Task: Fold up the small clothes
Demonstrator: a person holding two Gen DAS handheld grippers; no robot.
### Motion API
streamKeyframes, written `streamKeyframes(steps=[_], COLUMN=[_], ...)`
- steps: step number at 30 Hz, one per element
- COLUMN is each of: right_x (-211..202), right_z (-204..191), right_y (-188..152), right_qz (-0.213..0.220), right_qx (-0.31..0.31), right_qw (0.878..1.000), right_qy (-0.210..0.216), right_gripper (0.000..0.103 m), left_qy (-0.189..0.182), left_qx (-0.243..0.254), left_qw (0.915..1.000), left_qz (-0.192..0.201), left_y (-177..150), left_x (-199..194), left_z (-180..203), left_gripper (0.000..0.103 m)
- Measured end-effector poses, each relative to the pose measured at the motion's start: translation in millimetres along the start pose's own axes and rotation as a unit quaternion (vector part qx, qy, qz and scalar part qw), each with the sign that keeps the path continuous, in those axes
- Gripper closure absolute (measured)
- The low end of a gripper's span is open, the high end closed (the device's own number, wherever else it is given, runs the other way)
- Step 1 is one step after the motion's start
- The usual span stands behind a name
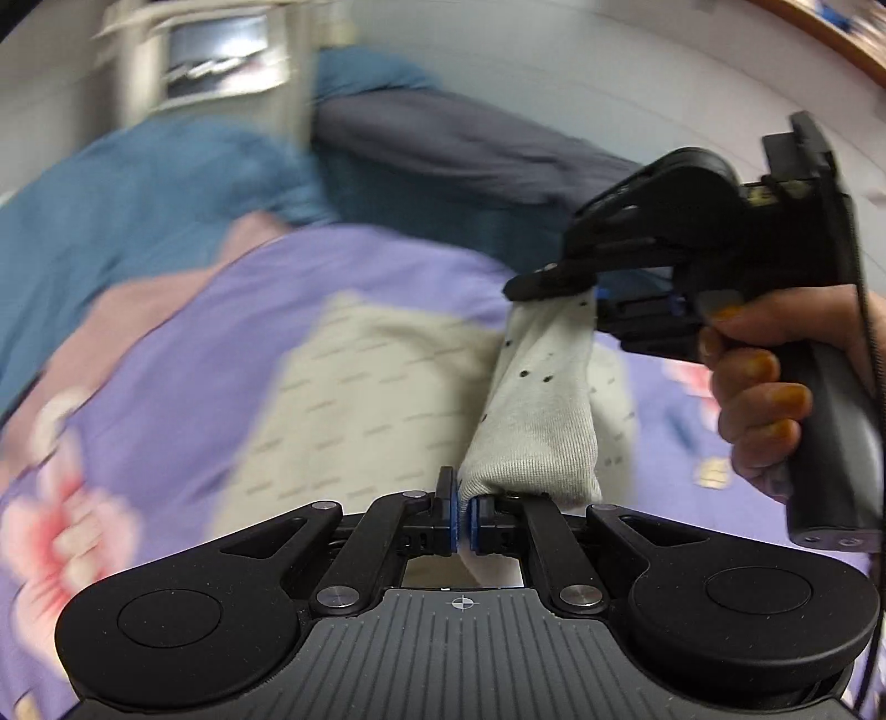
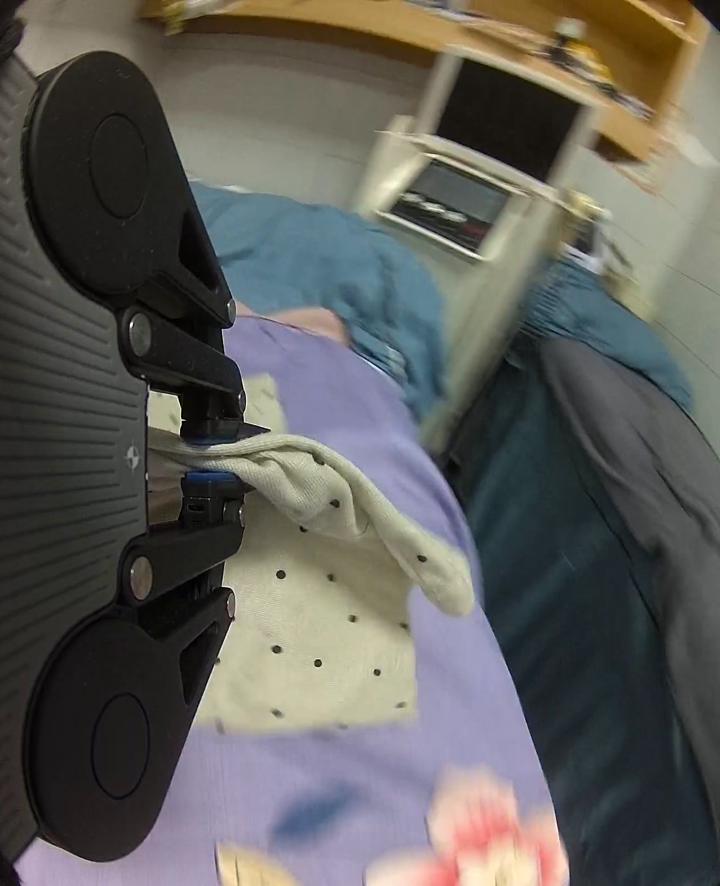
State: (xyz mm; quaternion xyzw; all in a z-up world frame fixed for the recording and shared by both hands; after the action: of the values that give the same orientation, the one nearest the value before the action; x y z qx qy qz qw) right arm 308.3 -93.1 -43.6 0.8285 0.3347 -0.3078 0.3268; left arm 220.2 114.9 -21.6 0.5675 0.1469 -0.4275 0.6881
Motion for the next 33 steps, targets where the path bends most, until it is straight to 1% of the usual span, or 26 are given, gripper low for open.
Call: streamKeyframes(steps=[4, 7, 9, 10, 11, 12, 13, 14, 15, 16, 17, 19, 20, 22, 24, 26, 28, 29, 31, 33], right_x=[47, 71, 85, 92, 98, 100, 96, 90, 79, 72, 65, 49, 41, 26, 12, -4, -14, -20, -24, -19], right_z=[-55, -85, -100, -106, -108, -109, -107, -106, -101, -99, -96, -85, -76, -55, -34, -14, -4, -1, 2, 5], right_y=[-25, -45, -56, -61, -64, -69, -71, -73, -76, -74, -70, -63, -59, -53, -52, -59, -74, -83, -106, -127], right_qz=[-0.034, -0.051, -0.06, -0.065, -0.068, -0.075, -0.071, -0.064, -0.059, -0.053, -0.04, -0.016, -0.009, 0.002, 0.007, 0.013, 0.016, 0.021, 0.016, 0.005], right_qx=[-0.058, -0.088, -0.115, -0.13, -0.136, -0.133, -0.123, -0.114, -0.108, -0.102, -0.094, -0.083, -0.079, -0.078, -0.082, -0.099, -0.133, -0.151, -0.197, -0.227], right_qw=[0.998, 0.995, 0.991, 0.989, 0.987, 0.986, 0.988, 0.991, 0.992, 0.993, 0.995, 0.996, 0.997, 0.996, 0.995, 0.992, 0.986, 0.983, 0.974, 0.964], right_qy=[-0.01, -0.018, -0.027, -0.041, -0.054, -0.062, -0.054, -0.038, -0.017, -0.003, 0.001, -0.009, -0.017, -0.042, -0.061, -0.08, -0.094, -0.1, -0.111, -0.137], right_gripper=[0.092, 0.092, 0.092, 0.085, 0.076, 0.049, 0.039, 0.039, 0.039, 0.039, 0.039, 0.037, 0.037, 0.037, 0.039, 0.042, 0.048, 0.048, 0.048, 0.048], left_qy=[0.036, 0.049, 0.047, 0.049, 0.048, 0.048, 0.052, 0.062, 0.078, 0.097, 0.108, 0.111, 0.106, 0.091, 0.063, 0.04, 0.026, 0.029, 0.052, 0.076], left_qx=[-0.046, -0.08, -0.117, -0.143, -0.168, -0.191, -0.21, -0.22, -0.221, -0.217, -0.214, -0.213, -0.208, -0.182, -0.138, -0.101, -0.063, -0.043, -0.023, -0.02], left_qw=[0.9983, 0.9956, 0.9919, 0.9882, 0.9843, 0.9802, 0.9763, 0.9736, 0.9722, 0.9713, 0.9708, 0.9709, 0.9724, 0.9789, 0.9881, 0.994, 0.9977, 0.9985, 0.9978, 0.995], left_qz=[0.003, 0.001, -0.017, -0.026, -0.027, -0.022, -0.013, -0.006, -0.004, -0.002, -0.001, 0.003, 0.008, 0.021, 0.024, 0.014, -0.005, -0.015, -0.034, -0.063], left_y=[-11, -20, -25, -28, -31, -34, -36, -38, -38, -38, -37, -32, -28, -18, -10, -4, -3, -5, -8, -13], left_x=[-7, -11, -8, -8, -9, -14, -20, -26, -30, -34, -37, -39, -41, -43, -40, -29, -16, -9, 7, 23], left_z=[-35, -59, -79, -90, -100, -110, -118, -126, -132, -138, -142, -150, -149, -143, -125, -108, -92, -85, -82, -89], left_gripper=[0.072, 0.071, 0.069, 0.068, 0.067, 0.064, 0.06, 0.056, 0.055, 0.055, 0.055, 0.055, 0.055, 0.055, 0.055, 0.055, 0.055, 0.055, 0.055, 0.047])
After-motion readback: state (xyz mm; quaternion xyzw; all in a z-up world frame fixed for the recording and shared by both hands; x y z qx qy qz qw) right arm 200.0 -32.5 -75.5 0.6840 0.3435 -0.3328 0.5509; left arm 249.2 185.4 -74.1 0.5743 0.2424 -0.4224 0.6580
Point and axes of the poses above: each gripper's, at about its wrist camera, not at the fingertips, and x roughly the way its jaws point, z to its right, y to its top, the point moved 1 cm from there along x, roughly the way its jaws point, and after that the axes turned 10 degrees about -y, right-handed, at the moved point
